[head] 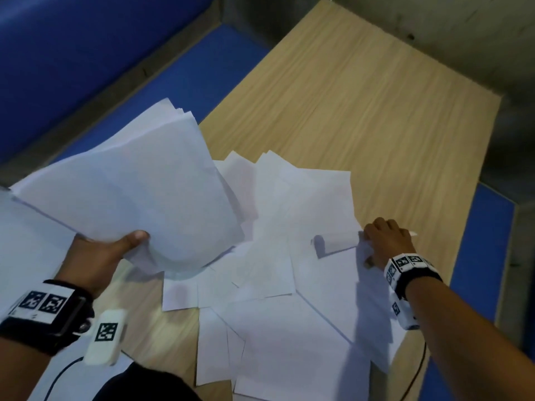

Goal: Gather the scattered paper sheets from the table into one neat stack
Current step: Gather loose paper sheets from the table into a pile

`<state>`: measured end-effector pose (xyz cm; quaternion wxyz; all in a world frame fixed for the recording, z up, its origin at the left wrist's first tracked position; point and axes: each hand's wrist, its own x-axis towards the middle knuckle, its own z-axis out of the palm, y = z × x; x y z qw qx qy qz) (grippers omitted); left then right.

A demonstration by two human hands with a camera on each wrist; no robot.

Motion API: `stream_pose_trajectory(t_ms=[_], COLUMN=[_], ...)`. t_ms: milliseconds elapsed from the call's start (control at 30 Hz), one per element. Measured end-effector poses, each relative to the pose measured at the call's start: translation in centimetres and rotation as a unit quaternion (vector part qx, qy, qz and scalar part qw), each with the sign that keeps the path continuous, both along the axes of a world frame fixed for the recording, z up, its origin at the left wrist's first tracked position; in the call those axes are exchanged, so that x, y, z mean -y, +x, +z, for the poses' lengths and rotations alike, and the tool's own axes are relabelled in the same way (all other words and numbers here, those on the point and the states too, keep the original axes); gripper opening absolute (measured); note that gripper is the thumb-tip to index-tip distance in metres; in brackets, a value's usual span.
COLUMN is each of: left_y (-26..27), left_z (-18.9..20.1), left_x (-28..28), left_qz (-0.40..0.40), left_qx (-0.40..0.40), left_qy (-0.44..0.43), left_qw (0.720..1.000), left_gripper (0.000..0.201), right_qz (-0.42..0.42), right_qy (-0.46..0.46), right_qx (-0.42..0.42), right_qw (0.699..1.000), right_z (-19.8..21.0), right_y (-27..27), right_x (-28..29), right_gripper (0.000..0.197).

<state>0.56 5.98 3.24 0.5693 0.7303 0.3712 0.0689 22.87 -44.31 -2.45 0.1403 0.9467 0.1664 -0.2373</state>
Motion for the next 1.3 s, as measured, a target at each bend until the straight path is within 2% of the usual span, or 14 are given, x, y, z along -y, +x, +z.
stream_pose_trajectory(t_ms=[100,167,267,333,500,633,733,833,967,1000,1100,1133,1233,1300], left_y=[0.3,0.5,0.3,0.1,-0.8,-1.6,-2.0,-2.3,-2.7,-2.8,-3.1,-3.2,-3.4,-3.5], left_z=[-0.3,-0.4,-0.3,-0.3,-0.4,-0.4,-0.1,0.0,-0.2,-0.2,-0.1,0.1,0.5,0.7], left_x=[-0.2,-0.1,-0.1,-0.3,-0.9,-1.0,-1.0,-1.0,-0.9,-1.0,-1.3,-1.2,-1.5,-1.9], left_qz=[0.002,0.001,-0.001,0.002,0.009,0.009,0.016,0.015,0.023,0.025,0.022,0.023,0.023,0.029], left_qx=[0.001,0.005,0.012,0.011,0.01,0.013,0.017,0.019,0.036,0.035,0.033,0.033,0.037,0.036], left_qy=[0.01,0.021,0.016,0.014,0.011,0.006,0.001,-0.012,-0.023,-0.024,-0.03,-0.031,-0.031,-0.03], left_qw=[1.0,1.0,1.0,1.0,1.0,1.0,1.0,1.0,0.999,0.999,0.999,0.999,0.999,0.999], left_gripper=[0.027,0.033,0.037,0.038,0.038,0.032,0.029,0.023,0.04,0.043,0.044,0.043,0.044,0.044], right_qz=[-0.054,-0.072,-0.074,-0.095,-0.162,-0.202,-0.222,-0.252,-0.289,-0.293,-0.306,-0.304,-0.298,-0.294], right_qy=[0.046,0.039,-0.004,0.005,0.032,0.055,0.045,0.067,0.1,0.101,0.098,0.104,0.12,0.149], right_qx=[0.003,-0.004,-0.018,-0.03,-0.043,-0.081,-0.08,-0.094,-0.107,-0.108,-0.07,-0.056,-0.032,-0.04], right_qw=[0.997,0.997,0.997,0.995,0.985,0.974,0.971,0.961,0.946,0.945,0.944,0.945,0.946,0.943], right_z=[0.2,0.3,0.5,0.6,0.7,0.5,1.1,1.4,0.2,-0.1,0.4,0.7,2.6,4.8], right_y=[-0.8,-1.0,-1.6,-2.2,-3.4,-4.4,-5.1,-6.4,-8.3,-8.6,-9.5,-9.8,-10.7,-11.1], right_x=[0.3,0.1,0.2,0.4,0.8,1.4,1.5,1.9,2.2,2.1,1.7,1.7,1.9,2.1], right_gripper=[0.082,0.088,0.069,0.061,0.079,0.044,0.028,0.051,0.09,0.089,0.049,0.042,0.041,0.029])
